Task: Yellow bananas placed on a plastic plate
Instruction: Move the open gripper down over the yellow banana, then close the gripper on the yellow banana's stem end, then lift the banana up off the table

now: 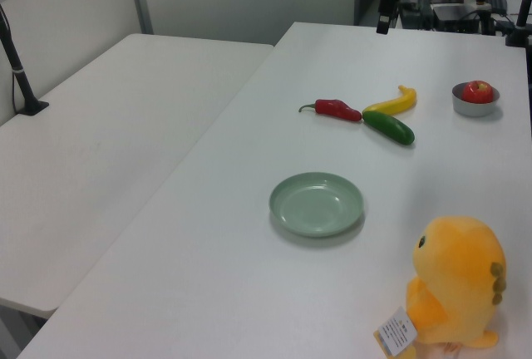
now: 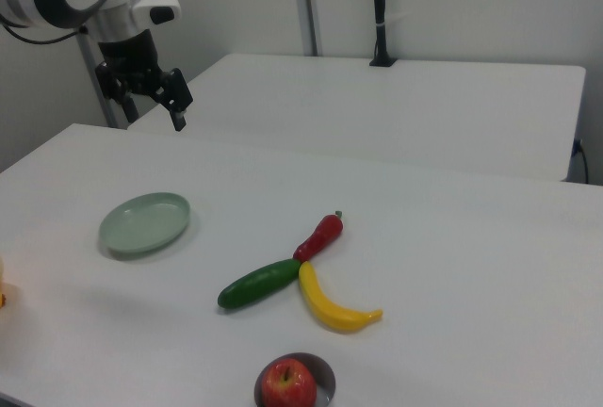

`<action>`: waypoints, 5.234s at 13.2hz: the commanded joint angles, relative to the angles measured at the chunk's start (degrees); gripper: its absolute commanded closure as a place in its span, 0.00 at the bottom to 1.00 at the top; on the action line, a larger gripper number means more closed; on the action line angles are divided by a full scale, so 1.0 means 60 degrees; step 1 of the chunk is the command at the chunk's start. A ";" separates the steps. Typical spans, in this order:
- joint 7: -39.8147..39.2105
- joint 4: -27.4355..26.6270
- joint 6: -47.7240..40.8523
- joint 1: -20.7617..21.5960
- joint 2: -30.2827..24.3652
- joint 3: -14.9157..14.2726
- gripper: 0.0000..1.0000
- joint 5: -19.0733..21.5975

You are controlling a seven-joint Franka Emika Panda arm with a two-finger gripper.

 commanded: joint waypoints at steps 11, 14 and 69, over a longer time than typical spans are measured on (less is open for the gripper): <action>-0.2052 -0.0855 0.0123 -0.0508 -0.0129 -0.0112 0.00 -0.0280; -0.4673 -0.1250 0.0152 -0.1021 -0.0100 -0.0301 0.00 -0.0514; -0.9031 -0.2673 0.3318 -0.1960 0.1676 -0.1606 0.90 -0.1644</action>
